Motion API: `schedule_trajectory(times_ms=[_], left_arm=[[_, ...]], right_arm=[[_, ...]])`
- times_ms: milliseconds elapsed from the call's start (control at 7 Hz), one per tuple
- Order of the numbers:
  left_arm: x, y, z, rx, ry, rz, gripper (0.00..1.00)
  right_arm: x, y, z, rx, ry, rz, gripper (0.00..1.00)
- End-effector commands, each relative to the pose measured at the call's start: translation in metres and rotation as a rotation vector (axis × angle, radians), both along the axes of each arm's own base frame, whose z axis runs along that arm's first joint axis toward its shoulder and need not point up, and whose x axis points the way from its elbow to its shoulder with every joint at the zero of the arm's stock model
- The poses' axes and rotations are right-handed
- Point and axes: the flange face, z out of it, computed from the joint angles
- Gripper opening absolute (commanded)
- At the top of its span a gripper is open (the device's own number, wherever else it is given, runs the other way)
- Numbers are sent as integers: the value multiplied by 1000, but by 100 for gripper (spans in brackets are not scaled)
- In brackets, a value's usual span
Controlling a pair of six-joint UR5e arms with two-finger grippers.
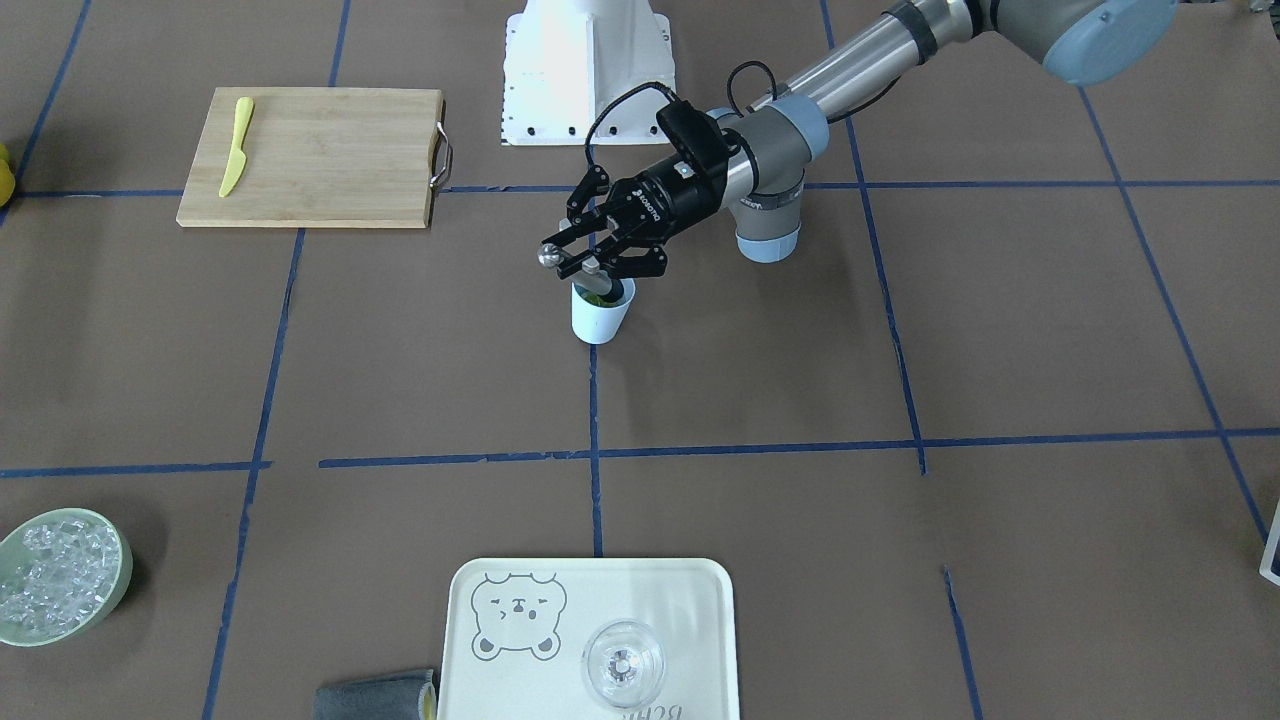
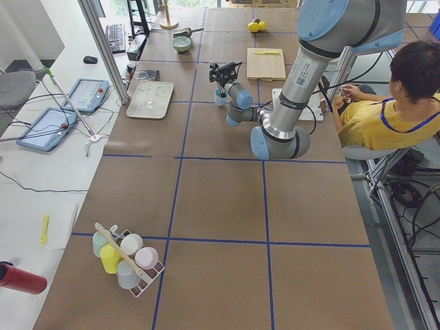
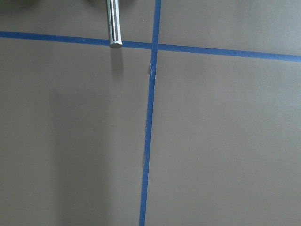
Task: Squeeze lemon into cup
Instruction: 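Press the muddler down onto the lemon inside the cup with the left gripper, then lift the muddler out of the cup and carry it back with the left gripper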
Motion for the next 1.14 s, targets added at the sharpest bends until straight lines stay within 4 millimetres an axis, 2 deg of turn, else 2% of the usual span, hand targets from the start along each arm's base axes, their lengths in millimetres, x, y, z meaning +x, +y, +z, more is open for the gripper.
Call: schedule_trajectory(times_ms=[0,143,286,429,571,714,1000], left_arm=[[-30,-10,-27,-6,94,10,0],[-41,-15,-38,-33,125,35,0],[-47,-19,-58,-73,49,25,0],[-50,-22,-75,-133,-70,15,0],[-49,-31,-81,-210,-225,-4,0],[-43,-41,-81,-274,-349,-19,0],[-28,-62,-61,-394,-578,-49,0]], right_arm=[[0,0,0,0,0,0,100],[0,0,0,1,0,-1,100],[0,0,0,2,0,-2,100],[0,1,1,0,-2,-3,100],[0,1,1,-1,-2,-3,100],[0,1,1,-1,-2,-3,100],[0,1,1,-1,-3,-3,100]])
